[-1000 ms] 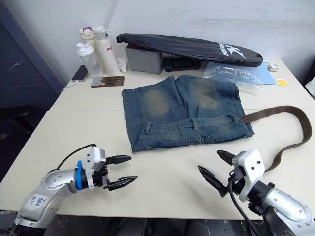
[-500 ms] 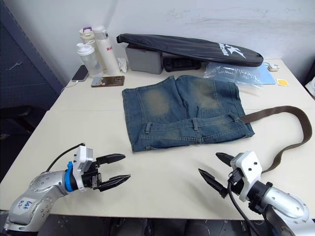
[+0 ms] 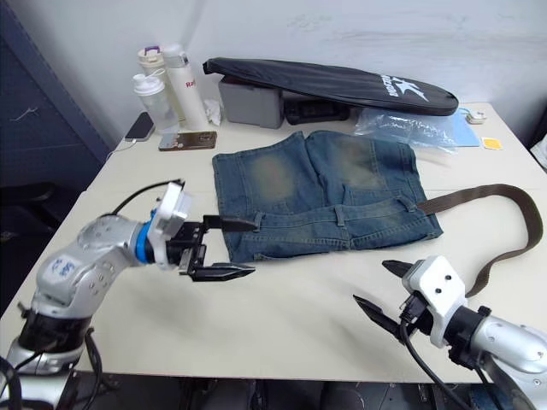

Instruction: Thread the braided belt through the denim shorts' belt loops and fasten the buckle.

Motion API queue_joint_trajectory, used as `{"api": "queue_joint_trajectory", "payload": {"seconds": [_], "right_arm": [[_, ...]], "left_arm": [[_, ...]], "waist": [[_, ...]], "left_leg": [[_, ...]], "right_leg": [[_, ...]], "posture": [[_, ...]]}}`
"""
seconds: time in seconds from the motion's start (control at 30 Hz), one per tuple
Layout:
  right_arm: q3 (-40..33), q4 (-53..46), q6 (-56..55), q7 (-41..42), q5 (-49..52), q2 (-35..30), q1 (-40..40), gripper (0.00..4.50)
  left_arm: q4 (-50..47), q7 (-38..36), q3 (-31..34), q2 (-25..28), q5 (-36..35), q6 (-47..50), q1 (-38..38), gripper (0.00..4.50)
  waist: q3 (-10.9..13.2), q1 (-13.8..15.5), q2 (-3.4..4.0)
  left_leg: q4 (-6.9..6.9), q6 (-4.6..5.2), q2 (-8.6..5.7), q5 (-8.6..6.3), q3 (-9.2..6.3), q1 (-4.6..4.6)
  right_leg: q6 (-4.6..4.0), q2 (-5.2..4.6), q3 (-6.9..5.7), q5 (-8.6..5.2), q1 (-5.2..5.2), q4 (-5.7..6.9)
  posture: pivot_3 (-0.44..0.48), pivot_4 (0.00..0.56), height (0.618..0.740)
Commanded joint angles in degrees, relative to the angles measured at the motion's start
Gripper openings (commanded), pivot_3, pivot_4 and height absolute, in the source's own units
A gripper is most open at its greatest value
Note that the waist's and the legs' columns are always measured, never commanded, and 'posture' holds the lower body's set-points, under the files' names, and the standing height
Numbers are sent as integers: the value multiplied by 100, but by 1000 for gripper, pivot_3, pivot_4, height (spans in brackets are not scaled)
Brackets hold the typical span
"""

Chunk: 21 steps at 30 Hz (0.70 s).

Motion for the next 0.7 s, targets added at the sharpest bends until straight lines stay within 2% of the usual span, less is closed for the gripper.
{"api": "queue_joint_trajectory", "payload": {"seconds": [0.03, 0.17, 0.27, 0.4, 0.5, 0.6, 0.7], "right_arm": [[-458, -601, 468, -173, 382, -152, -14, 4500], [-873, -780, 1068, -350, 639, -322, 9, 4500], [-1283, -601, 1269, -184, 705, -530, -10, 4500], [-1727, -89, 1220, 685, 300, -1265, 237, 4500], [-1818, 462, 837, 1378, -262, -1744, 507, 4500], [-1659, 1415, -71, 2231, -1231, -2299, 944, 4500], [-1268, 2122, -754, 2737, -1568, -2567, 875, 4500]], "left_arm": [[435, -311, -544, 54, 628, -229, -540, 4485], [924, -498, -854, -206, 989, -551, -957, 4485], [1130, -466, -910, -414, 1135, -634, -1054, 4485], [916, -409, -978, -539, 1218, -635, -896, 4485], [692, -336, -1008, -591, 1256, -593, -730, 4485], [382, -139, -980, -719, 1219, -503, -487, 4485], [67, 34, -960, -753, 1180, -294, -259, 4485]], "waist": [[0, -9, 0], [1, 6, -2], [1, 11, -2], [2, 9, -2], [2, 9, -6], [3, 9, -6], [3, 6, -8]], "left_leg": [[1, -1, 0, 0, 0, -1], [9, -4, 19, 2, -5, -3], [10, -4, 18, 2, -2, -4], [8, -3, 14, 2, -2, -4], [5, 2, 11, 4, 0, -2], [3, 13, 9, 10, 2, -1], [1, 15, 11, 11, 8, 0]], "right_leg": [[0, 13, 1, 0, -4, 1], [0, 33, 25, 0, -8, -1], [0, 34, 33, 0, -10, -4], [-1, 33, 35, 0, -9, -7], [0, 37, 33, 0, -5, -13], [0, 34, 36, 0, -5, -18], [5, 34, 34, 2, -2, -42]], "posture": [[0, 150, 622], [0, 150, 622], [0, 150, 622], [0, 150, 622], [0, 150, 622], [0, 150, 622], [0, 150, 622]]}}
